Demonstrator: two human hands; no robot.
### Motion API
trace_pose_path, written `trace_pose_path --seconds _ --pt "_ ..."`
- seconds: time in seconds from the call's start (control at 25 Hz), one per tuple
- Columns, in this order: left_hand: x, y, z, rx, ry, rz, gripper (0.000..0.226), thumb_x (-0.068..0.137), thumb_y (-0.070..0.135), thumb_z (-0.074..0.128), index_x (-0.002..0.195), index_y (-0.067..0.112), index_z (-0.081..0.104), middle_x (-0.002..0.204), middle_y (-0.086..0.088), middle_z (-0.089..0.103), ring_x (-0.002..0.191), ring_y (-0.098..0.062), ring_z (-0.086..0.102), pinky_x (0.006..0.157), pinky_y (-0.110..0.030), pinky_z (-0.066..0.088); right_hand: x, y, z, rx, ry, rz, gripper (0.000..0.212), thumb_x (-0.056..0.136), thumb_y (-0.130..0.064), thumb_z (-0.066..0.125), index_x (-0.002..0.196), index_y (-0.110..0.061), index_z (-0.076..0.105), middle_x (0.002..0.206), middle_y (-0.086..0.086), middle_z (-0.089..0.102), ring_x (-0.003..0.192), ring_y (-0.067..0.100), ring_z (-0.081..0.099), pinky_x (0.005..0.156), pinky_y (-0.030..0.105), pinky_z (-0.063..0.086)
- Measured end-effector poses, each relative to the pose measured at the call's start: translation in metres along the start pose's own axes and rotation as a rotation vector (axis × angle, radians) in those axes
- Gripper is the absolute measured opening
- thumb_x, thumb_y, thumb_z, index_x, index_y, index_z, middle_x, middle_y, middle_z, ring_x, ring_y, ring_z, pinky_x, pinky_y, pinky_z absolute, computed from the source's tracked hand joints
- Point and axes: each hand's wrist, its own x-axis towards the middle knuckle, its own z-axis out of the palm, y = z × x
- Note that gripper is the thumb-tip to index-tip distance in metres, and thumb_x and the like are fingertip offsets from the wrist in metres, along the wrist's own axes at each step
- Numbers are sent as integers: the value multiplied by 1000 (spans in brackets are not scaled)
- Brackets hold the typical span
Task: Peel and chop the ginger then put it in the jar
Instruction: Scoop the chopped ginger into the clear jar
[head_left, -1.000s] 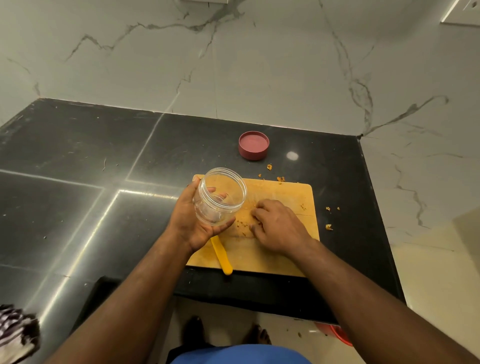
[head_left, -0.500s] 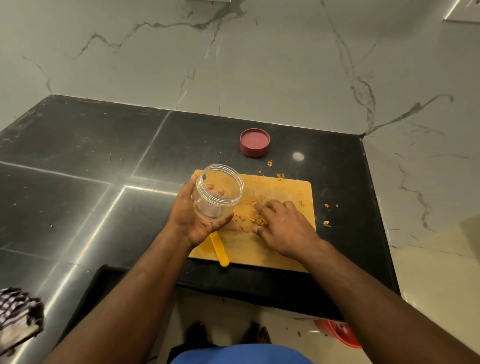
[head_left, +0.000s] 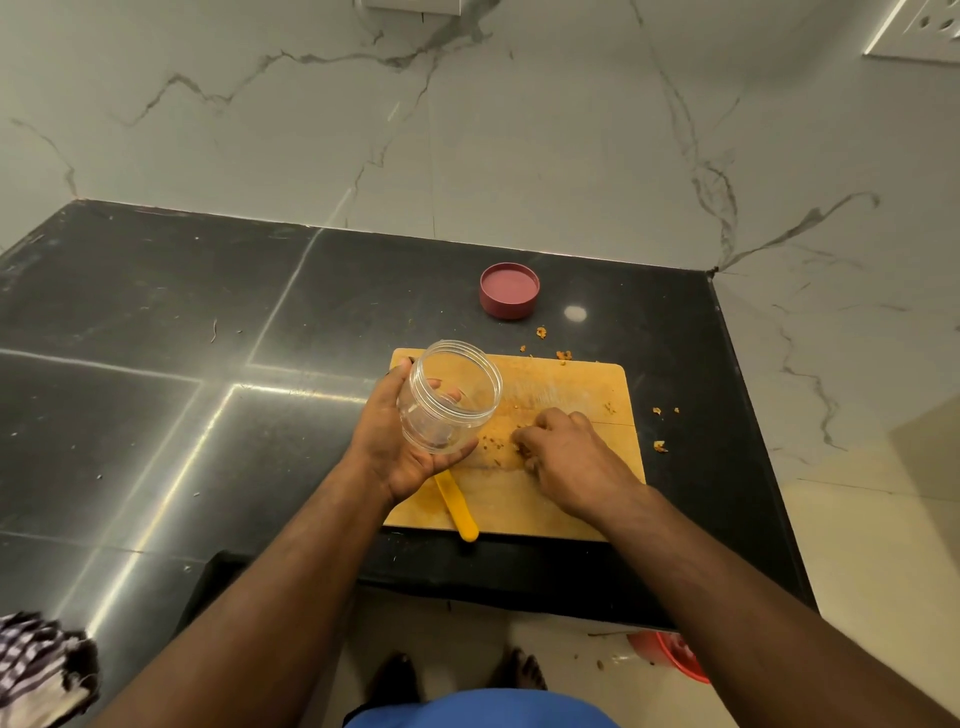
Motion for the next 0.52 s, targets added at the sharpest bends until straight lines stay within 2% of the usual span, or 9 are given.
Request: trace_pose_path --seconds 0.12,0.24,0.36,0.44,0.52 --pt "-1 2 -2 14 -19 -17 60 94 63 47 132 17 58 127 -14 66 115 -39 63 86 -56 55 6 -19 5 -31 33 -54 24 99 -23 52 120 -27 64 117 1 52 110 21 47 88 35 51" --pt "-3 3 -5 14 -32 -27 59 95 62 46 132 18 57 127 -15 66 114 -40 63 84 -55 57 13 -25 -1 10 29 5 27 98 -19 54 119 -27 68 116 0 58 105 19 55 87 33 53" --pt "-3 4 -8 5 -34 -28 58 95 62 47 131 18 58 125 -15 67 113 -40 64 85 -56 56 13 -22 -23 263 29 148 29 95 -17 62 121 -28 68 120 -8 62 107 13 58 87 26 51" --pt "-3 5 -8 4 -37 -28 57 95 61 47 131 18 59 124 -15 68 113 -40 64 85 -56 56 10 -18 -42 440 2 183 26 92 -17 67 116 -27 70 112 -13 62 96 8 62 81 26 55" --pt "-2 6 -8 9 -45 -34 57 95 61 47 131 18 59 123 -14 68 113 -39 64 86 -56 56 6 -18 -63 649 -7 194 24 89 -12 71 110 -24 73 104 -8 69 83 11 70 76 31 61"
